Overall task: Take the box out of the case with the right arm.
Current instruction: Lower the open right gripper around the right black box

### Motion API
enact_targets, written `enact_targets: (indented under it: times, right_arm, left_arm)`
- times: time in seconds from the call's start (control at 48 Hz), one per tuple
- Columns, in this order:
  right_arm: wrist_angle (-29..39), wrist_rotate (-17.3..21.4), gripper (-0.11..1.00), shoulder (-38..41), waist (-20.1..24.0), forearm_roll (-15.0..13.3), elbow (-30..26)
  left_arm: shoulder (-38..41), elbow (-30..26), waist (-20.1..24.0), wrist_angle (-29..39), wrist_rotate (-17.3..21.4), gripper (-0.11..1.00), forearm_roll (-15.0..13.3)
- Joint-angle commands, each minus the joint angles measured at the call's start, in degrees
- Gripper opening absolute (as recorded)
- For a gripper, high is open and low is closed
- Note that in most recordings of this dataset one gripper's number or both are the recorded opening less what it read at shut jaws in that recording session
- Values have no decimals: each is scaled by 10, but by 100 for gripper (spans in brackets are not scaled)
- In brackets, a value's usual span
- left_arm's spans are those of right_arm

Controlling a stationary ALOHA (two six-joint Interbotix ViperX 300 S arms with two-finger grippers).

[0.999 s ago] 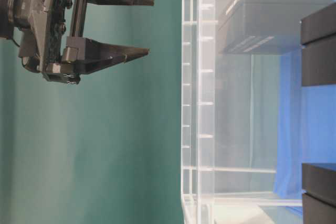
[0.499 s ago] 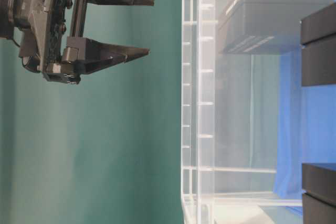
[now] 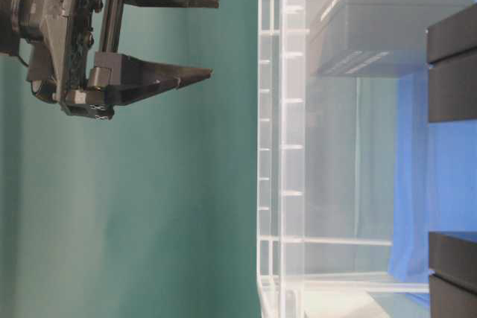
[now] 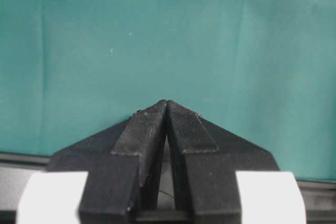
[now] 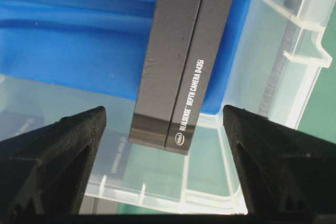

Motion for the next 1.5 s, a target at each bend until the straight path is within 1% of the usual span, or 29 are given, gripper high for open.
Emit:
enact_targets:
  times: [0.0,0.937,1.353,1.478]
  right_arm:
    - [2,0,89,-8,2,0,-9]
    - [1,1,89,-8,2,0,-9]
    - [-2,13,89,-8,2,0,21]
    - [-20,18,89,-6,2,0,40]
  left_arm:
    - [2,-13,2,-2,1,0,1]
    - [3,-13,2,-3,1,0,1]
    - [3,-13,2,-2,1,0,1]
    - [4,-12,2,-2,1,0,1]
